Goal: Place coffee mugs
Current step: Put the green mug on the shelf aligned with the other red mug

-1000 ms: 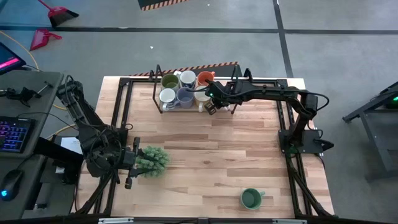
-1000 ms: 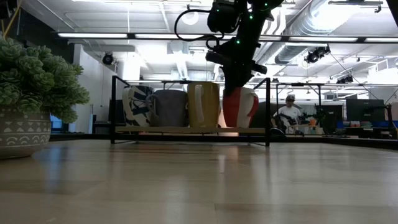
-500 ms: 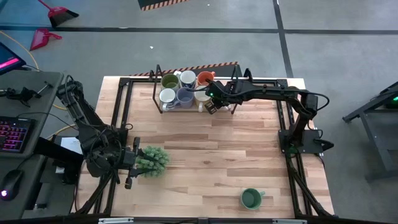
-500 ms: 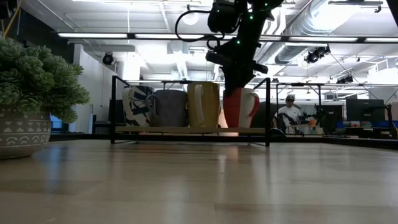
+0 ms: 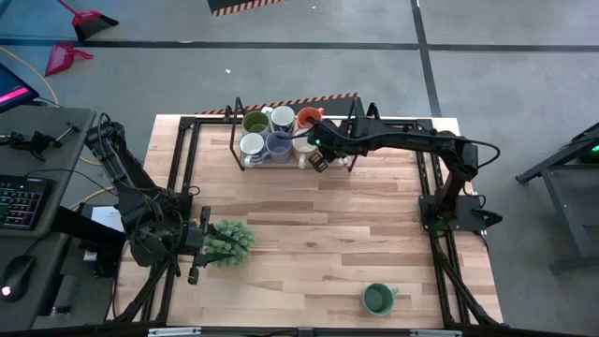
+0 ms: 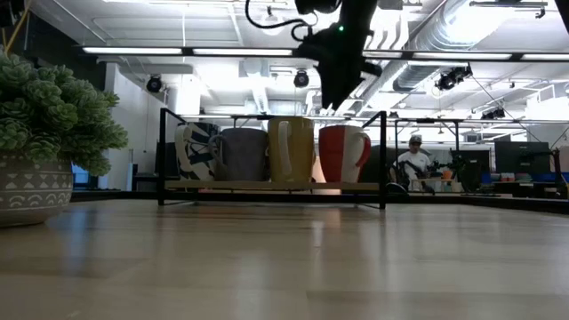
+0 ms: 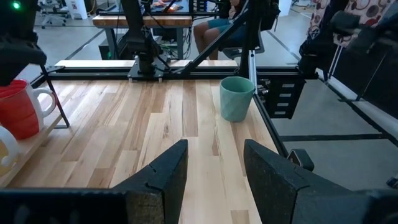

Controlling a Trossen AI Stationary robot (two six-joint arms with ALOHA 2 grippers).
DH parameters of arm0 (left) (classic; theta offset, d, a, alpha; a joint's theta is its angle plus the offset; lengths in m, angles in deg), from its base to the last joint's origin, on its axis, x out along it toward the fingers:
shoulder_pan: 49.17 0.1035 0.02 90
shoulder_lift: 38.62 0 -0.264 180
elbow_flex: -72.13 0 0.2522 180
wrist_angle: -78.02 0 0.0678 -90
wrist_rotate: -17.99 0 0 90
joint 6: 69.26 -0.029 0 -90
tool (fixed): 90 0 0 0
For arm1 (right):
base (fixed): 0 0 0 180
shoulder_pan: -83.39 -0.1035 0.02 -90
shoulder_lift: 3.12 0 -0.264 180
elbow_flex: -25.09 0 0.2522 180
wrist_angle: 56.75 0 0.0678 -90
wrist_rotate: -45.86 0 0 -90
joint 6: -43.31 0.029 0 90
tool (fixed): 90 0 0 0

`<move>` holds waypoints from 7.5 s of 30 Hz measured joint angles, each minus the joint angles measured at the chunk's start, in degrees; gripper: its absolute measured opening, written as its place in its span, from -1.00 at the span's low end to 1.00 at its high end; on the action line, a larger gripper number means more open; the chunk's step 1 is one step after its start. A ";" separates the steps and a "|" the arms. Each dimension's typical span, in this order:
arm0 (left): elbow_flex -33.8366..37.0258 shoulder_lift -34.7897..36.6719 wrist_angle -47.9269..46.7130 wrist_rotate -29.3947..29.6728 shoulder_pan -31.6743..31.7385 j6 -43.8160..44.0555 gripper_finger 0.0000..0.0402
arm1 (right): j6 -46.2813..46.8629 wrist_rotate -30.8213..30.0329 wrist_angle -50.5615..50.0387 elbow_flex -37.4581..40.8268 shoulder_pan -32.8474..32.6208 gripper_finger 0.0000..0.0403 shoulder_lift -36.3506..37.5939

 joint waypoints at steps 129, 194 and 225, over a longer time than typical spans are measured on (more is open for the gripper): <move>0.00 -3.52 14.28 -9.88 29.97 2.48 -0.28 | 8.07 17.59 18.98 38.92 -55.80 -0.53 26.12; 0.00 -3.52 10.96 -21.24 29.92 -1.05 -0.28 | 22.38 7.64 24.90 30.23 -52.10 -0.97 2.16; 0.00 -3.54 5.49 -26.88 29.92 -0.50 -0.28 | 18.64 1.72 8.70 21.69 -23.22 -1.00 2.57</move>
